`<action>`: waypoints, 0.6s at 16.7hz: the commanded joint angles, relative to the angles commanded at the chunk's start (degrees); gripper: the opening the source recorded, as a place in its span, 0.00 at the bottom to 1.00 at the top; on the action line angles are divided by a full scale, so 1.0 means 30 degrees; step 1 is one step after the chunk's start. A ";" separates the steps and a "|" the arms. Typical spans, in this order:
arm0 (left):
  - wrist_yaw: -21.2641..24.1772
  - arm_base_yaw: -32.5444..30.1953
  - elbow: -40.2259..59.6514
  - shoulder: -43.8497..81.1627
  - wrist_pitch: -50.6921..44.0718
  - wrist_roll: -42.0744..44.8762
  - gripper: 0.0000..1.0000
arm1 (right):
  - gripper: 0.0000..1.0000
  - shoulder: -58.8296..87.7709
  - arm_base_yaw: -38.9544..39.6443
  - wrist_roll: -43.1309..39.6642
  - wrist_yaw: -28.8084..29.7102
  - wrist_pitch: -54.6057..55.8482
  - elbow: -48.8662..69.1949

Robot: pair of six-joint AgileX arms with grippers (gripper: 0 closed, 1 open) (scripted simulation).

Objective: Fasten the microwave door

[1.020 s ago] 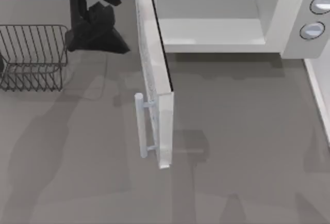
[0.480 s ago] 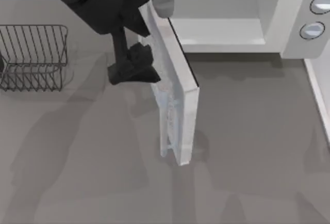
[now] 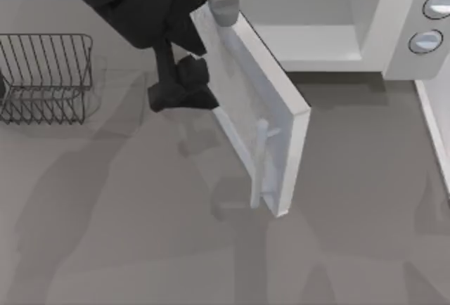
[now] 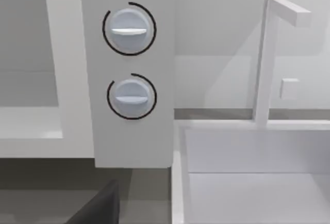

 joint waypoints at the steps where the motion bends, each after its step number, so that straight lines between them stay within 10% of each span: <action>1: 0.0000 0.0000 0.0000 0.0000 0.0000 0.0000 0.62 | 1.00 0.0000 0.0000 0.0000 0.0000 0.0000 0.0000; 10: 0.0000 0.0000 0.0000 0.0000 0.0000 0.0000 0.00 | 1.00 0.0000 0.0000 0.0000 0.0000 0.0000 0.0000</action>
